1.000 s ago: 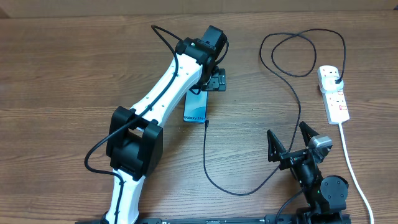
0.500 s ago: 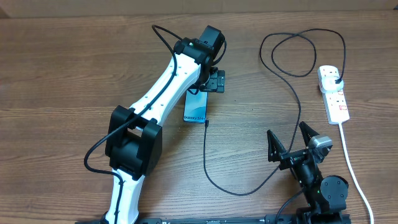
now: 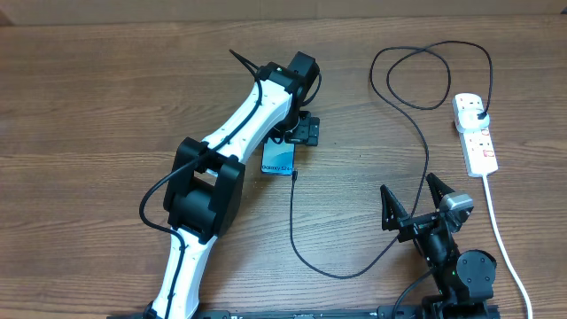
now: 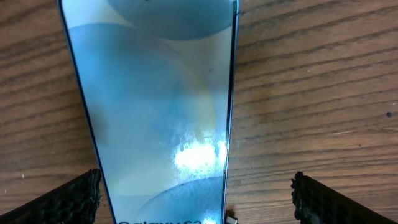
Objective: Plug charger to phone and switch on socket
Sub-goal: 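Descend the left gripper onto the phone and align with its sides, then close the left gripper on the phone's top end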
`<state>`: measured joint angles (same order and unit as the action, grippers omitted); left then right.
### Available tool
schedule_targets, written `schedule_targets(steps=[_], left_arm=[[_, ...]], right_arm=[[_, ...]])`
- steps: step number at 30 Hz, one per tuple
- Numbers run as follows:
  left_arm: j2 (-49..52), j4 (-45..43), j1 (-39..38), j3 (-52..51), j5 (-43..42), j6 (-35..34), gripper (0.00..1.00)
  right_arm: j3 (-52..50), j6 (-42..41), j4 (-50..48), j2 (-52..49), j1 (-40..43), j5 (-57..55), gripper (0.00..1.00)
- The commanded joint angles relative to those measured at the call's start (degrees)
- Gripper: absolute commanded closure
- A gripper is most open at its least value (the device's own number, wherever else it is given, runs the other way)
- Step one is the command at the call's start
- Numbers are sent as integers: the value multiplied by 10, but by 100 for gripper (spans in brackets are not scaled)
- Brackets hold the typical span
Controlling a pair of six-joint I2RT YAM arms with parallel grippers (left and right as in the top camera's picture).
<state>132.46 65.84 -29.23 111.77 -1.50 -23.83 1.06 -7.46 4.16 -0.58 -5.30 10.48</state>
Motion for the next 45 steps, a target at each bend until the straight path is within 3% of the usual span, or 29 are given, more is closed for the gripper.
schedule_targets(steps=[1,4,45], left_arm=[[3,-5,4,0,5,33,0],[4,-5,5,0,35,33,0],[14,-57,23,-44,15,33,0]], right_arm=[[-6,-2,-2,4,-2,-4,0],[-6,-2,-2,4,-2,-4,0],[-6,-2,-2,4,-2,-4,0]])
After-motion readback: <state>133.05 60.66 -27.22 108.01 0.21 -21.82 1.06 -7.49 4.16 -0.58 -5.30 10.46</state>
